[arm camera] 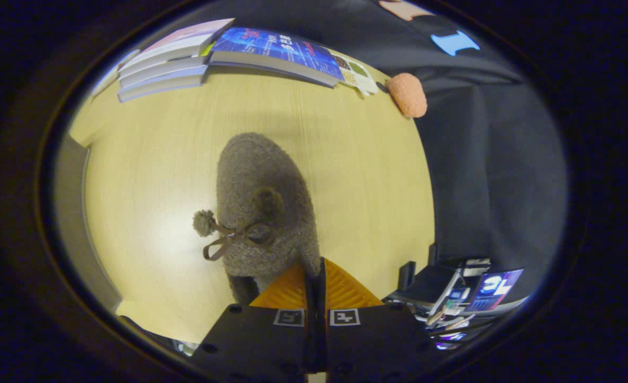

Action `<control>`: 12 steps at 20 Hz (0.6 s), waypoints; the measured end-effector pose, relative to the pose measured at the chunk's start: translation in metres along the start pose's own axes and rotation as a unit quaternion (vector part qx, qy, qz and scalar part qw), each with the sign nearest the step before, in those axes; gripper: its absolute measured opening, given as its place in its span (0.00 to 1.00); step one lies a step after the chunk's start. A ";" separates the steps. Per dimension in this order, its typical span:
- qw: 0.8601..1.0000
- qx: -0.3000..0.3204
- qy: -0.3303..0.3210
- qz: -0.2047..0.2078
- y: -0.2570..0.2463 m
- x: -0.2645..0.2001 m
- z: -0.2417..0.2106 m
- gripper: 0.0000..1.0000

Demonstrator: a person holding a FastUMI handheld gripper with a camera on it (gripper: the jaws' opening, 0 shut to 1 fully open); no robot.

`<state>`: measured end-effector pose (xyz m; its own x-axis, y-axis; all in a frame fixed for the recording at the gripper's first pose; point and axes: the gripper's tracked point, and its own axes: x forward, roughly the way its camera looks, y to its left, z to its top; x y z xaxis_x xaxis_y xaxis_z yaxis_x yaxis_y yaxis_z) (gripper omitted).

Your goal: Open the storage box then place both shoes into the box .Put the left shoe in first, then the right shoe, with the right side of both shoes facing outward in a uniform manner.

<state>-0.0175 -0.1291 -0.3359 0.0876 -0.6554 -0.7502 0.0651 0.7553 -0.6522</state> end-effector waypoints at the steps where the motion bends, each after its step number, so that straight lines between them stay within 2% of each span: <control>1: 1.000 -0.009 -0.007 -0.014 -0.002 -0.013 -0.001 0.04; 4: 0.997 -0.033 -0.033 -0.064 -0.010 -0.061 -0.004 0.03; 6: 0.995 -0.037 -0.052 -0.081 -0.008 -0.097 -0.003 0.03; 12: 0.989 -0.031 -0.131 -0.064 0.031 -0.203 0.018 0.03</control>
<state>-0.0153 0.0276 -0.2020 0.3374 -0.7143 -0.6132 0.0322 0.6597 -0.7508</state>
